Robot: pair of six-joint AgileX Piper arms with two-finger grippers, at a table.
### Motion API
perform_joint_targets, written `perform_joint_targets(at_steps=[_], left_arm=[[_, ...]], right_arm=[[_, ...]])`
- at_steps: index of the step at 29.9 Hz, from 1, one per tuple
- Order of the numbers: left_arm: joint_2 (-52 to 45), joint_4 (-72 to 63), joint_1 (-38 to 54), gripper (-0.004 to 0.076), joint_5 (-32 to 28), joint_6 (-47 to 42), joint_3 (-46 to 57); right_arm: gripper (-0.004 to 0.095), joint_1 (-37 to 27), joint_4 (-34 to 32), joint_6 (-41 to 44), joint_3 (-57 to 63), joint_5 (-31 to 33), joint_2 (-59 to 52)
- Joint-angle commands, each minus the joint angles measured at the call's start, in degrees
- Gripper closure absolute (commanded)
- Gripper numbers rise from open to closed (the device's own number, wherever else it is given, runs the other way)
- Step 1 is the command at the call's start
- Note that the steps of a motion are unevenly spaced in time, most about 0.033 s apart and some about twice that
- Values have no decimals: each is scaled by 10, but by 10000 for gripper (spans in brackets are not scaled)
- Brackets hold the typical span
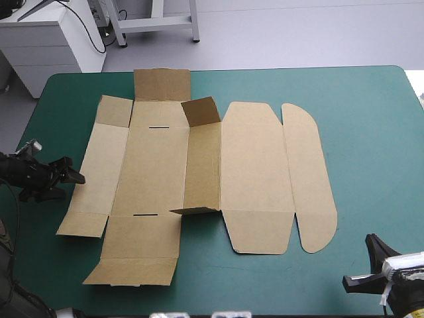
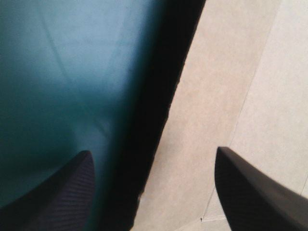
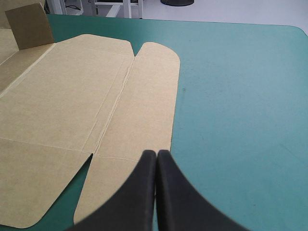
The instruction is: Fold the box
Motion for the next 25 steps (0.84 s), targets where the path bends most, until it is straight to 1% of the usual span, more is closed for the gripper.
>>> perform_joint_targets(at_steps=[1,7,11,16,19,25], left_arm=[[-22,-45,-21,216,9,-4,8],[-22,-47,-75,216,13,-4,16],[-22,-48,-114,218,32,-7,16],[-22,-52,-130,265,58,-32,16],[-22,-50,-130,339,58,-62,16],[-22,-45,-130,636,58,-66,27]], right_arm=[[928,0,-7,-4,-15,-41,-13],[928,0,-7,-4,-15,-41,-13],[927,0,-7,-4,-15,-41,-13],[928,0,-7,-4,-15,-41,-13],[928,0,-7,-4,-15,-41,-13],[928,0,-7,-4,-15,-41,-13]])
